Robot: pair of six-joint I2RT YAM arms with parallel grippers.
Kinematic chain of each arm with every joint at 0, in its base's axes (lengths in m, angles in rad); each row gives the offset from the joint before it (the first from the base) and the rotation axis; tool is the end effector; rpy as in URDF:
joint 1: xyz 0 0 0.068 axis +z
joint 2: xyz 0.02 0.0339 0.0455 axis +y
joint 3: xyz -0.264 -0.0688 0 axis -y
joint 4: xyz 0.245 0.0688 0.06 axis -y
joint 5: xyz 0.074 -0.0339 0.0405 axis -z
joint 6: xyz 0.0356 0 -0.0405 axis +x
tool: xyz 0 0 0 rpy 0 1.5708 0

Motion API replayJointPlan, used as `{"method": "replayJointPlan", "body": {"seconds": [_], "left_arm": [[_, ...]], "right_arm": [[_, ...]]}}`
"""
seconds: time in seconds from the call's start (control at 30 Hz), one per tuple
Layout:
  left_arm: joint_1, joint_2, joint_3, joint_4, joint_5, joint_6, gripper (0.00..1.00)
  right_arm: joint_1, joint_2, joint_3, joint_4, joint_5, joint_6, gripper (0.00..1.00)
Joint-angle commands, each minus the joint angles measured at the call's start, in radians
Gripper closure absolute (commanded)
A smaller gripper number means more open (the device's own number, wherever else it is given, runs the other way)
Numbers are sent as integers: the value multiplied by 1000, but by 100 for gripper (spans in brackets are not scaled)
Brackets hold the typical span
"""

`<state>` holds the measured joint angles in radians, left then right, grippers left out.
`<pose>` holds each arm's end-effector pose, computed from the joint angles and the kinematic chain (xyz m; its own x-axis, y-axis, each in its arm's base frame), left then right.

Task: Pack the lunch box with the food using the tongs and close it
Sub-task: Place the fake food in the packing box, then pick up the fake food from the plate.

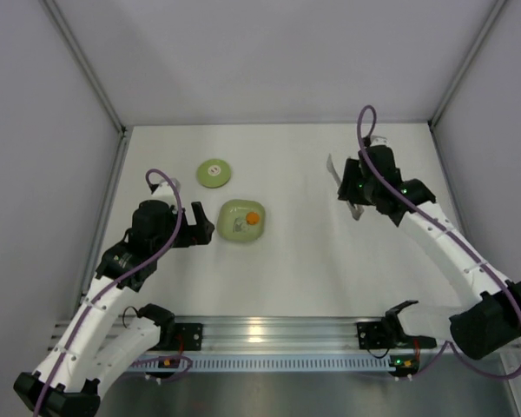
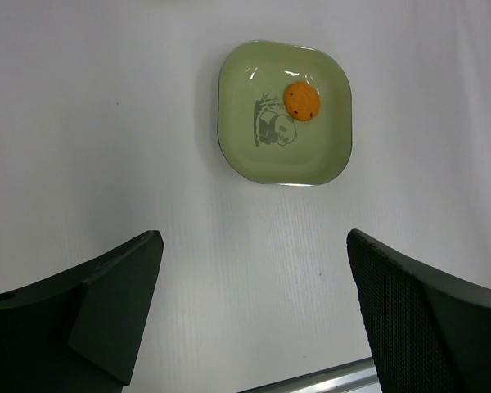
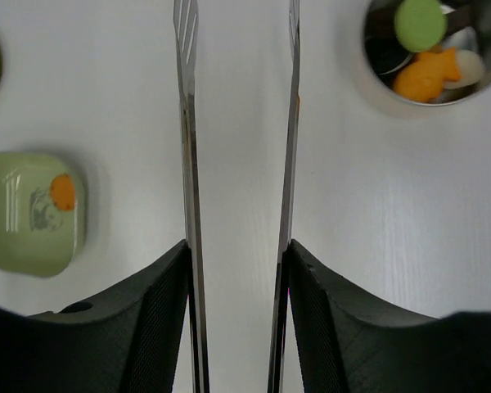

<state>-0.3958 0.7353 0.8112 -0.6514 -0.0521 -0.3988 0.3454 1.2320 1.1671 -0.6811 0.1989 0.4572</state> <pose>0.1445 -0.0584 0.3094 -0.5966 -0.1710 -0.7841 0.1227 0.9461 -0.2996 0.2476 0.0816 0.3326 -0.6593 0.2227 -0.7182 0.1066 0.9732 0.2039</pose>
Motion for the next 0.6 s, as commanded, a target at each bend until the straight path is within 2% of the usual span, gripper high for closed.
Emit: {"method": "replayJointPlan", "body": {"seconds": [0.0, 0.27, 0.57], "left_arm": [[-6, -11, 5, 21, -17, -14, 1], [-6, -8, 5, 22, -18, -14, 1], [-8, -11, 6, 22, -22, -12, 1]], "right_arm": [[160, -26, 48, -5, 36, 46, 52], [496, 105, 132, 2, 135, 97, 53], [664, 337, 262, -3, 160, 106, 52]]}}
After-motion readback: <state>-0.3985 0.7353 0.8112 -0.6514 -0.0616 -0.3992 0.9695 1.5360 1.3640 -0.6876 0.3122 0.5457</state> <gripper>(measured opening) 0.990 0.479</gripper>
